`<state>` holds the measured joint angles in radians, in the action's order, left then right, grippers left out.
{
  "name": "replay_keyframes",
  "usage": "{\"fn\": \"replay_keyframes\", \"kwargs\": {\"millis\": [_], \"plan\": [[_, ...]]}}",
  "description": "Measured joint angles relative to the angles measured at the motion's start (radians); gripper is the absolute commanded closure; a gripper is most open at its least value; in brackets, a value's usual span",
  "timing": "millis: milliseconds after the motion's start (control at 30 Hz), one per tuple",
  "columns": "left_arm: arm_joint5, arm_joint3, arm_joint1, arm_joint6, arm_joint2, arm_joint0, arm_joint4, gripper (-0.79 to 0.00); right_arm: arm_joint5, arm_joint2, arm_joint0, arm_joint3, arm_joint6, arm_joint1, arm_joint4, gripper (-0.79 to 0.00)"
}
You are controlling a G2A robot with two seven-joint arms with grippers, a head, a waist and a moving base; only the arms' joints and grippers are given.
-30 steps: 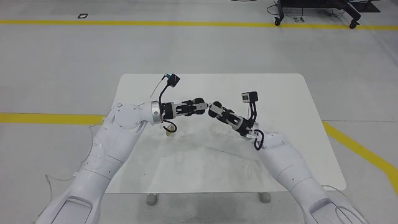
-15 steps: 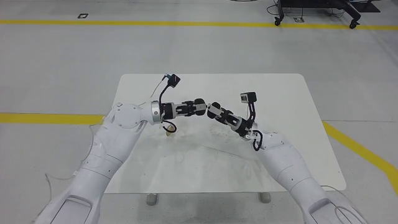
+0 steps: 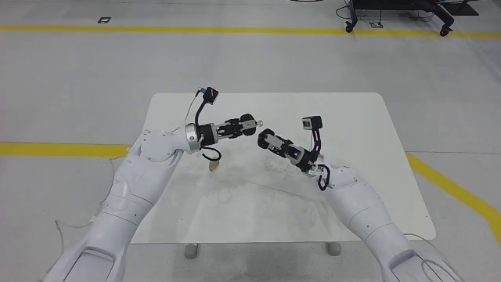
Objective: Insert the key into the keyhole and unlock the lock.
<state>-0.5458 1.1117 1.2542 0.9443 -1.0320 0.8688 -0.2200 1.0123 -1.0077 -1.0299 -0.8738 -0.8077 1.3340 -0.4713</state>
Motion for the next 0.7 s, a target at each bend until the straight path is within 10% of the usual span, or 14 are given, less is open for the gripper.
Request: {"fn": "replay_keyframes", "kwargs": {"millis": [467, 567, 700], "plan": [[0.081, -0.012, -0.026, 0.356, -0.011, -0.014, -0.110, 0.000, -0.176, -0.030, -0.005, -0.031, -0.160, -0.036, 0.042, -0.773], [0.076, -0.021, -0.030, 0.395, -0.012, -0.020, -0.110, 0.000, -0.204, -0.056, -0.020, -0.065, -0.205, -0.049, -0.020, -0.379], [0.084, -0.001, -0.033, 0.415, 0.013, -0.017, -0.096, 0.000, -0.264, -0.071, -0.043, -0.104, -0.264, -0.066, -0.073, -0.302]]}}
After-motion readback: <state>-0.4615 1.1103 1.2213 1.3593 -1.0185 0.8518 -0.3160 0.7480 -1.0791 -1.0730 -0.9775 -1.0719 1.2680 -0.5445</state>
